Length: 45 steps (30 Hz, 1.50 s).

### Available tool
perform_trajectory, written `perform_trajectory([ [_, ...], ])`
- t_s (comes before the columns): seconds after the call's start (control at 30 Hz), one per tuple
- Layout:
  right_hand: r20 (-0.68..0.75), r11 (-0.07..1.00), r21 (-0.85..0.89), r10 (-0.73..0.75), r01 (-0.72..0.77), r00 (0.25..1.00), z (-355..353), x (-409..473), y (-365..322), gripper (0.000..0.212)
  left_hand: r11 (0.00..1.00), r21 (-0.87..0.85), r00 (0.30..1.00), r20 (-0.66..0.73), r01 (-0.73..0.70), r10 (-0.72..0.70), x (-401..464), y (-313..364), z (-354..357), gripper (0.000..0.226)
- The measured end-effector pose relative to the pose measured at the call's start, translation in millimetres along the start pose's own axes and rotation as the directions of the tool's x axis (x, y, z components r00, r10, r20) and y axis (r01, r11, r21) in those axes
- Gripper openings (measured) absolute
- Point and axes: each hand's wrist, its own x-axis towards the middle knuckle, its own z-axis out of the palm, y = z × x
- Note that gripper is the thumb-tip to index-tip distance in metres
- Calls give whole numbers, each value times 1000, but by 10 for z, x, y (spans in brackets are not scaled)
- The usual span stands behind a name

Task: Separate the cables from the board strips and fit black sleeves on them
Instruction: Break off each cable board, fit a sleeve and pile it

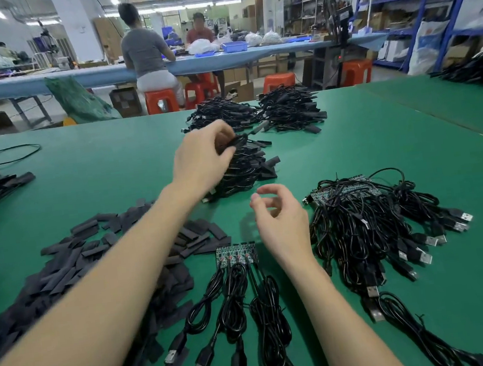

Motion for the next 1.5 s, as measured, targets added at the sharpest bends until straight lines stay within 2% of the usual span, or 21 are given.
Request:
perform_trajectory([
  [0.07,23,1000,-22,5,-5,1000,16,12,24,3,990,115,995,66,-84,76,319,-17,79,17],
  [0.13,28,1000,-24,11,-10,1000,25,29,40,6,973,202,990,103,-115,96,584,-46,155,20],
  [0.23,36,999,-28,21,-20,999,18,48,63,9,963,266,994,105,-30,2,800,-145,309,21],
  [0.33,43,999,-44,20,-18,999,12,61,79,11,947,317,968,215,60,-133,724,-280,555,25],
  [0.47,42,999,-41,31,-29,999,12,68,71,11,945,315,957,235,87,-167,551,-365,746,34],
  [0.6,56,998,-44,44,-41,997,7,48,53,10,898,437,949,302,-57,-86,588,-400,702,35],
  [0.77,59,997,-57,59,-56,997,3,50,35,11,906,393,837,540,-157,-90,642,-468,643,37],
  [0.87,58,997,-51,64,-61,996,-2,47,34,11,860,457,841,537,-228,-62,646,-473,650,43],
  [0.93,62,997,-52,63,-60,996,-8,46,40,11,849,479,833,546,-222,-90,637,-452,660,45],
  [1.03,69,997,-58,62,-58,996,-11,42,44,12,878,452,824,550,-158,-135,587,-431,644,44],
  [1.13,71,997,-56,66,-62,995,-21,50,34,13,918,384,885,456,-105,-90,453,-348,554,41],
  [1.23,81,995,-76,70,-63,994,-40,53,31,13,987,160,963,268,-7,-36,128,-188,423,39],
  [1.3,90,992,-105,76,-66,993,-52,59,27,13,999,-12,982,182,49,-46,-187,-75,334,30],
  [1.4,130,974,-222,64,-34,989,-70,39,14,15,974,-180,985,131,139,-117,-717,18,208,12],
  [1.5,259,880,-469,59,72,964,-139,-9,-46,13,956,-196,970,156,216,-187,-1043,25,127,2],
])
